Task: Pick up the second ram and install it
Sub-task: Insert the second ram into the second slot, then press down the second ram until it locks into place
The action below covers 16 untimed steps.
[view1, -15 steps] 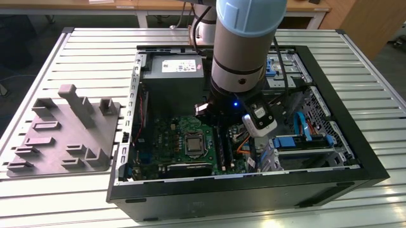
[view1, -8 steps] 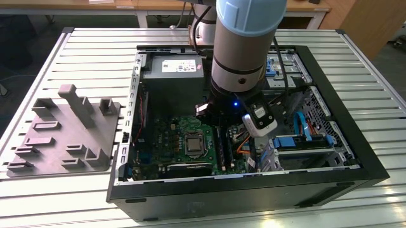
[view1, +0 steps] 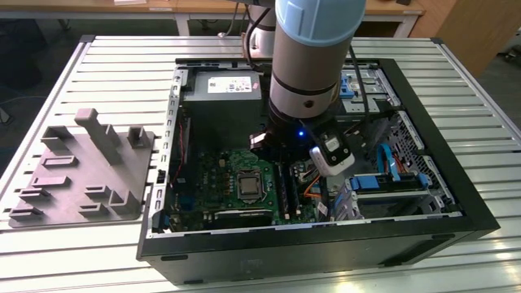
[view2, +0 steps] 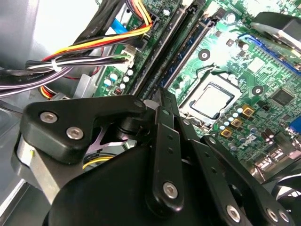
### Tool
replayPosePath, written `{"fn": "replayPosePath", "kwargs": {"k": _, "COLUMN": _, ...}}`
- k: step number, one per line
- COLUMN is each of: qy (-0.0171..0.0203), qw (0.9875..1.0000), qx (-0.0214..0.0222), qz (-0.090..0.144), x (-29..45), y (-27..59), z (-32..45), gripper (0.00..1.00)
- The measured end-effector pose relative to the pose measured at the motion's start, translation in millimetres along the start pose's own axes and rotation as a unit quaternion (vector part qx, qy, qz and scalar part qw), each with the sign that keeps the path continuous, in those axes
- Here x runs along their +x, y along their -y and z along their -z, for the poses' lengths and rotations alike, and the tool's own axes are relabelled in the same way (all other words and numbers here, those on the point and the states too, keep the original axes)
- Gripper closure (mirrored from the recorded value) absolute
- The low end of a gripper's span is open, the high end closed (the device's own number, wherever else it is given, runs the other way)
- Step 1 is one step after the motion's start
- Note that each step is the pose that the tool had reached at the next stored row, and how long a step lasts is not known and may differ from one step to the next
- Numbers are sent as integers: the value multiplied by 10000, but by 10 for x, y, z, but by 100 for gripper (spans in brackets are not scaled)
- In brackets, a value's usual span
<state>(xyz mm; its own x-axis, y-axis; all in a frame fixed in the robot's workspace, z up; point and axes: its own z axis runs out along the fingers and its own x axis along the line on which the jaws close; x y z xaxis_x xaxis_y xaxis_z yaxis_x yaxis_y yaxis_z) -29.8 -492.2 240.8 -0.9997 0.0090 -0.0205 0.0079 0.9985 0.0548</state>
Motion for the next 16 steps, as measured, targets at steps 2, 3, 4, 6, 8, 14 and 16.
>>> {"fn": "replayPosePath", "kwargs": {"k": 2, "qy": 0, "qw": 10000, "qx": 0, "qz": 0, "x": 7, "y": 0, "z": 0, "gripper": 90}}
{"fn": "replayPosePath", "kwargs": {"k": 3, "qy": 0, "qw": 10000, "qx": 0, "qz": 1, "x": 7, "y": 1, "z": 0, "gripper": 90}}
{"fn": "replayPosePath", "kwargs": {"k": 4, "qy": 0, "qw": 10000, "qx": 0, "qz": 1, "x": 7, "y": 1, "z": 0, "gripper": 90}}
{"fn": "replayPosePath", "kwargs": {"k": 6, "qy": 0, "qw": 10000, "qx": 0, "qz": 0, "x": 8, "y": 1, "z": 0, "gripper": 90}}
{"fn": "replayPosePath", "kwargs": {"k": 8, "qy": 0, "qw": 10000, "qx": 0, "qz": 0, "x": 8, "y": 0, "z": 3, "gripper": 90}}
{"fn": "replayPosePath", "kwargs": {"k": 14, "qy": 0, "qw": 10000, "qx": 0, "qz": 0, "x": 8, "y": 0, "z": 4, "gripper": 90}}
{"fn": "replayPosePath", "kwargs": {"k": 16, "qy": 0, "qw": 10000, "qx": 0, "qz": 1, "x": 8, "y": 0, "z": 4, "gripper": 90}}
